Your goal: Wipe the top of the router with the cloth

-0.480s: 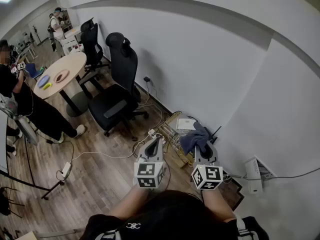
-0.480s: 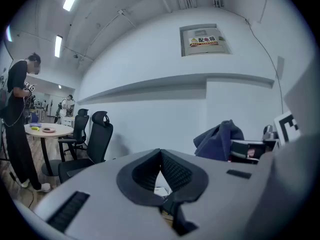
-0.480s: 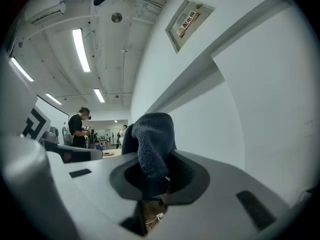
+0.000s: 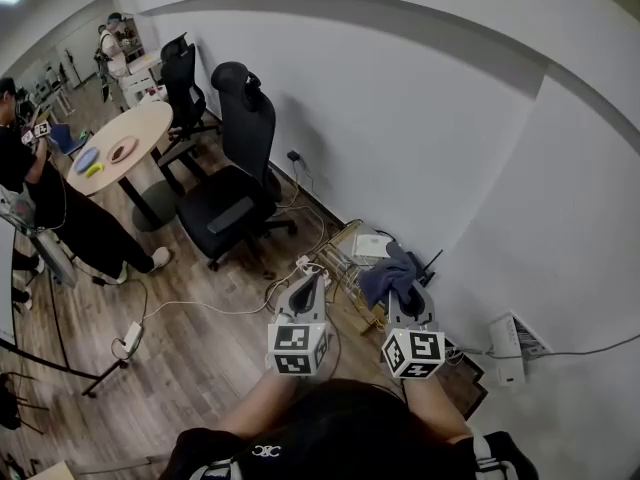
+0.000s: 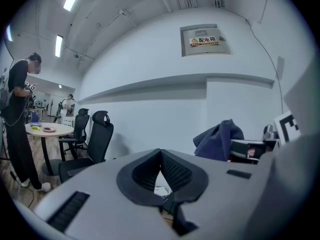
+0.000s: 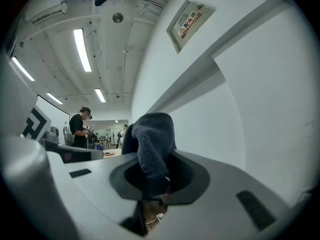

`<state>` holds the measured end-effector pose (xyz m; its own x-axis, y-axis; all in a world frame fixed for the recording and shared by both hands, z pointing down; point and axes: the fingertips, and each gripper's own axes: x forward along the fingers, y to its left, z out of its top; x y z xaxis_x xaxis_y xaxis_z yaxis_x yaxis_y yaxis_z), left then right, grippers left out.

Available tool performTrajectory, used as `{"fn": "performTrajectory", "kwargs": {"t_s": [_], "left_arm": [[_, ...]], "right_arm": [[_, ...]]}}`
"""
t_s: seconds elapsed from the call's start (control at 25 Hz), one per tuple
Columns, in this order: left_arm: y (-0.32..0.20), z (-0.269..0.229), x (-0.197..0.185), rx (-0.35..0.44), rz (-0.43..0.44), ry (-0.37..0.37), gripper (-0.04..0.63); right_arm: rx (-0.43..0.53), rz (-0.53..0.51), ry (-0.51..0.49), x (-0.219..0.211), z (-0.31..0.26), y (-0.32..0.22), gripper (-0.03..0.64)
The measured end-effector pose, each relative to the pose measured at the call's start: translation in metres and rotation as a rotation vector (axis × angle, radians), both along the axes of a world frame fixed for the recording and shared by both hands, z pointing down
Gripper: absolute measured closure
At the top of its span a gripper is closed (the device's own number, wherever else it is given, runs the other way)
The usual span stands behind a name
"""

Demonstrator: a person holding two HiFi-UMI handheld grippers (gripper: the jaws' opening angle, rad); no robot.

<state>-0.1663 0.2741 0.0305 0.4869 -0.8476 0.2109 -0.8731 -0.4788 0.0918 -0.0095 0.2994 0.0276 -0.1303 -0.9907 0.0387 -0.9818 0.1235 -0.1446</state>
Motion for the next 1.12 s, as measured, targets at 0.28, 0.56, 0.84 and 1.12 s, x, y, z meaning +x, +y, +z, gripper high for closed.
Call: {"fn": "performTrajectory", "kwargs": {"t_s": [0.28, 0.56, 0.84, 1.12], "left_arm": [[-0.002, 0.001, 0.001, 0.000, -0.004, -0.002, 0.592], [0.006, -0.001, 0.011, 0.001, -0.007, -0.003, 0.592], [0.023, 0.000, 0.020, -0.022, 0.004, -0.021, 0.594], [0.016, -0.015, 0.024, 0.012, 0.019, -0.031, 0.592]], "right_arm": [[0.012, 0.002, -0.026, 0.003, -0.002, -0.003, 0.569], [0.006, -0.009, -0.021, 0.010, -0.002, 0.006, 0.569], [-0.013, 0.017, -0.073, 0.026, 0.001, 0.013, 0.566], [0.014, 0.000, -0.045, 0.023, -0.010, 0.016, 0.566]]}}
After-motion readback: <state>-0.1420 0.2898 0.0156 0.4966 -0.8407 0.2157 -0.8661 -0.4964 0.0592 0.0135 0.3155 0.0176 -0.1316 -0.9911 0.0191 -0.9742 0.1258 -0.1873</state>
